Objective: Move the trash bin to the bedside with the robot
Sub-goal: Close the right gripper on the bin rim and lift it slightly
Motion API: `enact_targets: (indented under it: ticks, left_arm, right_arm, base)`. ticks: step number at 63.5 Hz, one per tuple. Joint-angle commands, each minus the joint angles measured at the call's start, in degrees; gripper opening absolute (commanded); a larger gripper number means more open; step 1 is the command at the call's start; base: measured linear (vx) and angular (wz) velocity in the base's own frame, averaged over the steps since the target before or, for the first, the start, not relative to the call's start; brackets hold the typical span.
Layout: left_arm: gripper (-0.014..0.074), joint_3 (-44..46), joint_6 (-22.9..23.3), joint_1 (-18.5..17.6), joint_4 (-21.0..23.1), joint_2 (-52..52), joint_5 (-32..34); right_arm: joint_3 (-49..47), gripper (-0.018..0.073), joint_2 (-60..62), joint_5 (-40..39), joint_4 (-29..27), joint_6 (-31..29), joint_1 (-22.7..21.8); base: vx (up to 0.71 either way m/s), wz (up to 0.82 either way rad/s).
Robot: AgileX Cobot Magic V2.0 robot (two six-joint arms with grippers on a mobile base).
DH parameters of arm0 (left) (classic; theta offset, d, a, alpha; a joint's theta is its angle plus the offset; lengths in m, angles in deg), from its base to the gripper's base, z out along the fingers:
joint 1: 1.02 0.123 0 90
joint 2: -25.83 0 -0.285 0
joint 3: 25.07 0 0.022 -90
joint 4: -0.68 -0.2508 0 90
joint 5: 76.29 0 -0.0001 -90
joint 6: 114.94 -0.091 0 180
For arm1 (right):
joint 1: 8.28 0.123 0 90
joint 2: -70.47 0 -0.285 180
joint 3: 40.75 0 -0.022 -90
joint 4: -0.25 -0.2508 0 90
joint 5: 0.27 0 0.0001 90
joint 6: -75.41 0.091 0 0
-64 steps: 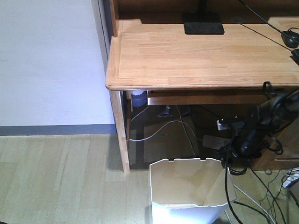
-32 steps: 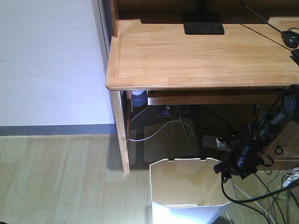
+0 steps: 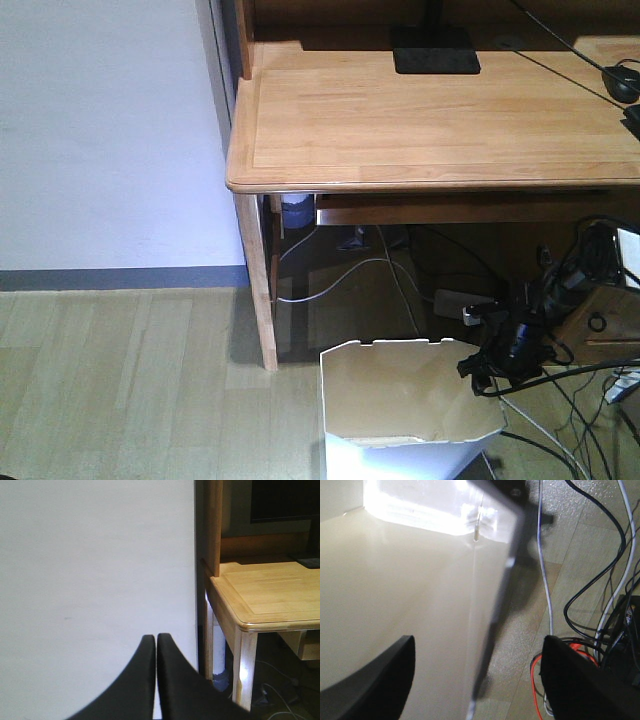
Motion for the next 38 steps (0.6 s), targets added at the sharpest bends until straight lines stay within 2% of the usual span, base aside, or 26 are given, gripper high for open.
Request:
enact_targets:
  ticks: [1,14,19,25,35,38]
  left_arm:
    - [-0.0006,1.2,0.3,0.0,0.3,0.3,4.1]
    - [-0.0006,1.2,0.3,0.0,0.3,0.3,4.1]
    - [-0.0006,1.2,0.3,0.0,0.3,0.3,4.1]
    - [-0.0006,1.2,0.3,0.0,0.3,0.3,4.1]
    - [-0.0006,1.2,0.3,0.0,0.3,0.3,4.1]
    - [-0.0006,1.2,0.3,0.0,0.3,0.3,4.1]
  right_arm:
    - [-3.7,0.0507,0.7,1.6,-0.1,-0.9,-0.6]
    - [-9.2,0.0473,-4.2,3.6,-0.3,-0.7,-0.4]
    - [-10.3,0.0421,-5.5,3.6,-1.4,-0.7,-0.4]
    - [-11.1,0.03,-6.4,3.7,-3.2,-0.9,-0.4]
    - [-11.5,-0.0019,-6.9,4.9,-6.1,-3.4,-0.4]
    - [-11.5,-0.0015,-6.8,4.9,-7.8,-4.2,-0.4]
  base:
    - [0.0,0.0]
    - [0.0,0.0]
    - [0.0,0.0]
    - [0.0,0.0]
    - [0.0,0.0]
    - [0.0,0.0]
